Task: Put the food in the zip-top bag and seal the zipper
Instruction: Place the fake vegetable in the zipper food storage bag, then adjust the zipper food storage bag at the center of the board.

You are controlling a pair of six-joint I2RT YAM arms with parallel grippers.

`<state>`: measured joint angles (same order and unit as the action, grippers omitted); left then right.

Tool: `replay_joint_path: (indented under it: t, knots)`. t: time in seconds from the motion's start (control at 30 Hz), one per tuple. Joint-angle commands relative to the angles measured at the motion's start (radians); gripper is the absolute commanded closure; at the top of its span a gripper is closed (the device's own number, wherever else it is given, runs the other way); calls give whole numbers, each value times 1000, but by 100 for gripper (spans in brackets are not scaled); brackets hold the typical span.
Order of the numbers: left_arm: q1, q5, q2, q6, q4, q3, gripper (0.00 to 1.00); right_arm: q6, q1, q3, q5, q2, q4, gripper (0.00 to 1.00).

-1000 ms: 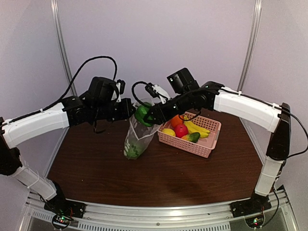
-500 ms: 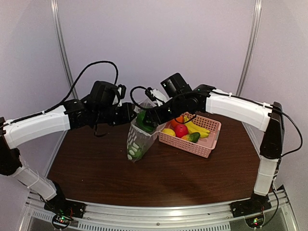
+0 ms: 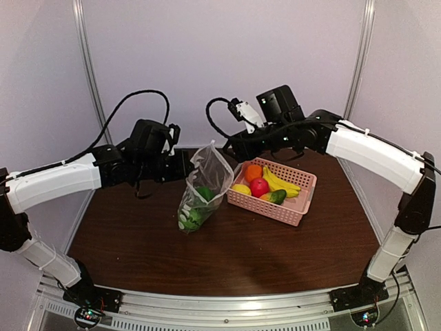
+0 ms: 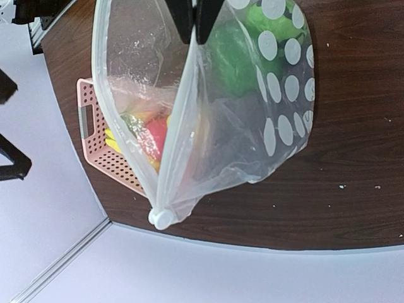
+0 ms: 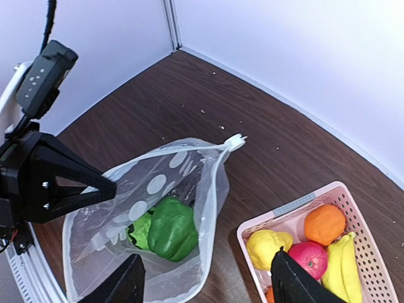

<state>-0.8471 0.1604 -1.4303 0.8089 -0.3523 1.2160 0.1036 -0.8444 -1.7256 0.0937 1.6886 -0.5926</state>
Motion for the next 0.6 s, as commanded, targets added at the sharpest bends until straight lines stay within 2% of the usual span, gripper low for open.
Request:
replay_joint_path:
  t: [0.0, 0.07, 0.23, 0.3, 0.37, 0.5, 0.57]
  knots:
    - [-3, 3, 18, -27, 41, -22, 100, -4, 15, 28, -54, 78, -15, 34]
    - [-3, 0, 20, -28, 49, -28, 100, 1, 17, 14, -40, 114, -25, 37]
    - [-3, -8, 18, -46, 42, -25, 100, -4, 19, -48, -31, 196, -54, 59]
    - [-3, -4, 19, -60, 32, -18, 100, -6, 25, -106, -3, 237, -89, 83]
    - [-3, 31, 22, -77, -3, -2, 100, -8, 28, -148, 8, 253, -98, 100]
    - [-3, 192, 59, -183, -120, 69, 100, -51, 24, -246, 20, 242, -58, 100]
    - [-10, 314, 97, -236, -165, 91, 100, -76, 18, -243, -30, 244, 30, 100]
